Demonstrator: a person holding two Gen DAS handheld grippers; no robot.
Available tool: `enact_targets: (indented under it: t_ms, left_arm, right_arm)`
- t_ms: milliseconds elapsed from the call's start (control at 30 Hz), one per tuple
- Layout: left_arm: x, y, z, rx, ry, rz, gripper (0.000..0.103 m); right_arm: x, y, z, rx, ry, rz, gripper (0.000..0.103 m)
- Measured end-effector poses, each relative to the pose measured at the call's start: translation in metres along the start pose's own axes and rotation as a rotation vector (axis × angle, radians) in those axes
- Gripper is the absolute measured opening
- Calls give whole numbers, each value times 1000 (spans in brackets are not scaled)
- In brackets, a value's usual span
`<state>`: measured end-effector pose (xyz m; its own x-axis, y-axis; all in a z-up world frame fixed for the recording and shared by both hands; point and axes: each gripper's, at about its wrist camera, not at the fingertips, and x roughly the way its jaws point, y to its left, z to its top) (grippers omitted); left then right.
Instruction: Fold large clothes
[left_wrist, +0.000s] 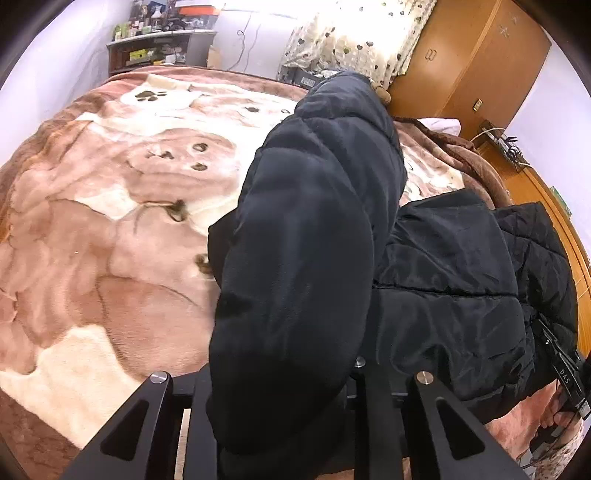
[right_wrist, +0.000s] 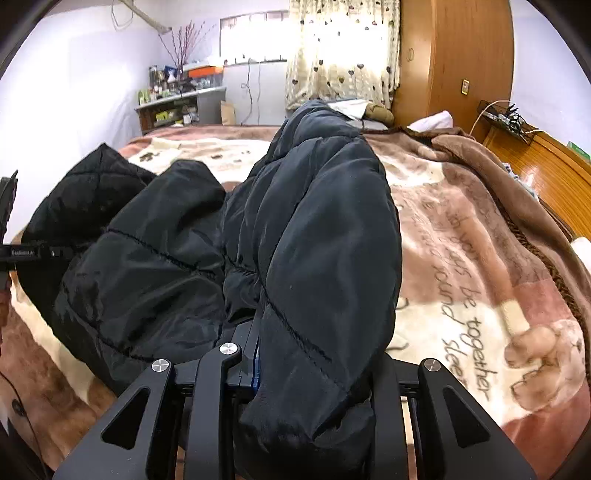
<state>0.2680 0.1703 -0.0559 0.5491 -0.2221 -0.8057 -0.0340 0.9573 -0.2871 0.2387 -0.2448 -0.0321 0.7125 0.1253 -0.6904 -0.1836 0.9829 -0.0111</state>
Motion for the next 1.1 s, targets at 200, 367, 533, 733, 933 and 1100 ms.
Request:
enact_targets:
  t_ms: [200,367,533,733,933,1100]
  left_arm:
    - [-19,19,10,-11,-31,28,22]
    - [-49,44,18,-26,-73,56,21]
    - [-63,60,28,-50,-107,83,18]
    - [-37,59,27,-68,-60,97,16]
    - [-13,81,6,-101,-3,103,16]
    - [1,85,4,-89,17,119,16]
  right_arm:
    - [0,22,17,-20,-34,38,26]
    - [-2,48,24,-39,-70,88,26]
    - [0,80,28,-66,-90,153,26]
    - [4,105,8,-75,-78,183,26]
    - [18,91,-29,-13,8,158,26]
    - [27,81,-53,36,62,134,26]
